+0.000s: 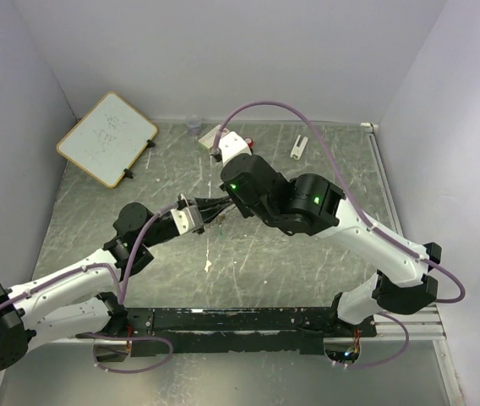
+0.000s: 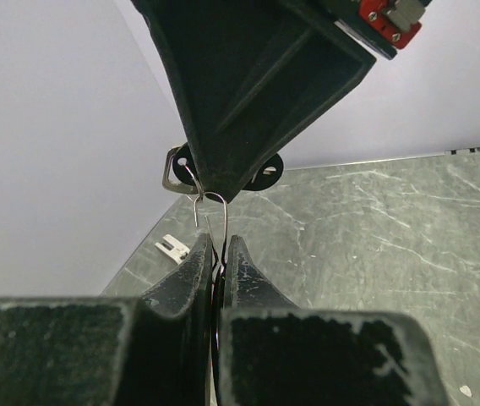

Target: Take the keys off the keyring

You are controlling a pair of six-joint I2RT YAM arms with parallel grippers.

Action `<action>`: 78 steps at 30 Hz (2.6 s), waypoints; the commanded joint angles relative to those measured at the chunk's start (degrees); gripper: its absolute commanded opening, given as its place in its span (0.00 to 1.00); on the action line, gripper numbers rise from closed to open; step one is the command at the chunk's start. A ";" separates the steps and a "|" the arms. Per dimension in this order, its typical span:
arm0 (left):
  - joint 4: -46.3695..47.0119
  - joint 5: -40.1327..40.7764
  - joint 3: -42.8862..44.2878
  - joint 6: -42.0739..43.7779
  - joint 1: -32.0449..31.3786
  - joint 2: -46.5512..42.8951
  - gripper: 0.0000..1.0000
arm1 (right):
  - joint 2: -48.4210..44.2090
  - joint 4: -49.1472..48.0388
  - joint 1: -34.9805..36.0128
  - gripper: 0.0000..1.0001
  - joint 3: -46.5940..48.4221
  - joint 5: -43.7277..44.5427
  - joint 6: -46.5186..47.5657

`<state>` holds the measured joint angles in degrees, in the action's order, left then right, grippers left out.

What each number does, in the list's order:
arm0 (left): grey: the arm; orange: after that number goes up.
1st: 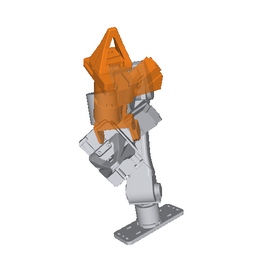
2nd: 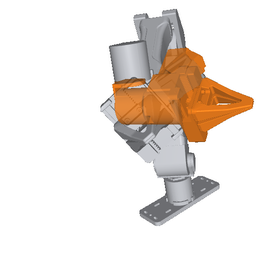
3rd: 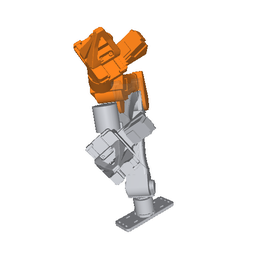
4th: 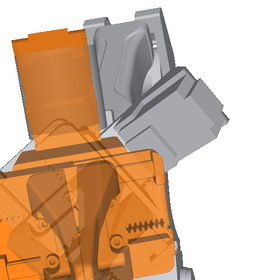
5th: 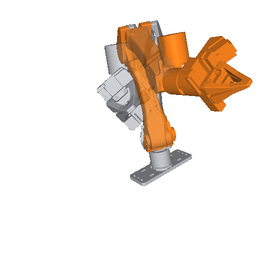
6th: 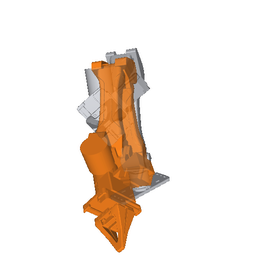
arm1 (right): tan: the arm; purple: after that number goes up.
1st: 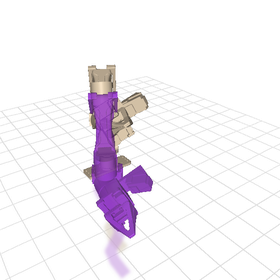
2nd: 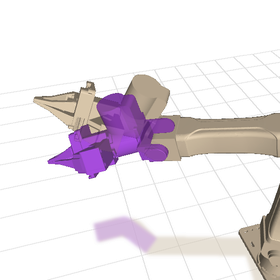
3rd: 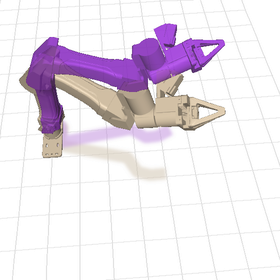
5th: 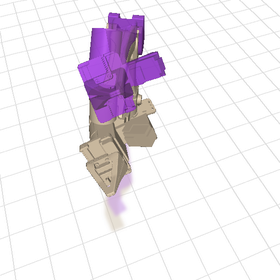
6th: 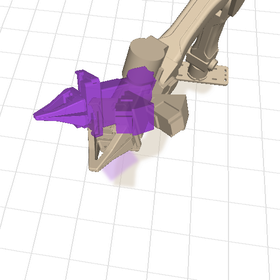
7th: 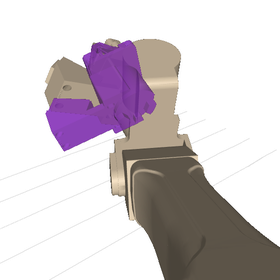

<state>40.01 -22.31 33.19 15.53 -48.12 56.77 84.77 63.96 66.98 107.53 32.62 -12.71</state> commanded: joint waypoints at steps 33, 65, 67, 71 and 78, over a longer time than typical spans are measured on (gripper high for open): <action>-7.84 -22.64 6.17 1.41 -0.58 -7.48 0.07 | 3.26 -4.75 -0.45 0.00 -6.26 -43.07 17.23; -14.95 -2.03 8.38 0.78 -0.58 -2.81 0.07 | -14.70 -30.48 -19.10 0.00 -33.00 0.74 -1.48; -15.81 0.97 9.49 0.43 -0.57 -2.03 0.07 | -16.20 -34.64 -25.01 0.00 -40.92 -6.52 -3.25; -16.14 7.11 11.02 -0.98 -0.57 -1.28 0.07 | -16.12 -40.47 -30.34 0.00 -48.88 -14.00 -5.42; -18.78 16.77 13.72 -3.09 -0.51 1.06 0.07 | -9.03 -46.29 -31.73 0.00 -54.82 -18.02 -6.76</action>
<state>22.44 -13.50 44.23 14.37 -48.82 56.86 72.31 24.99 36.12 54.46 19.22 -17.65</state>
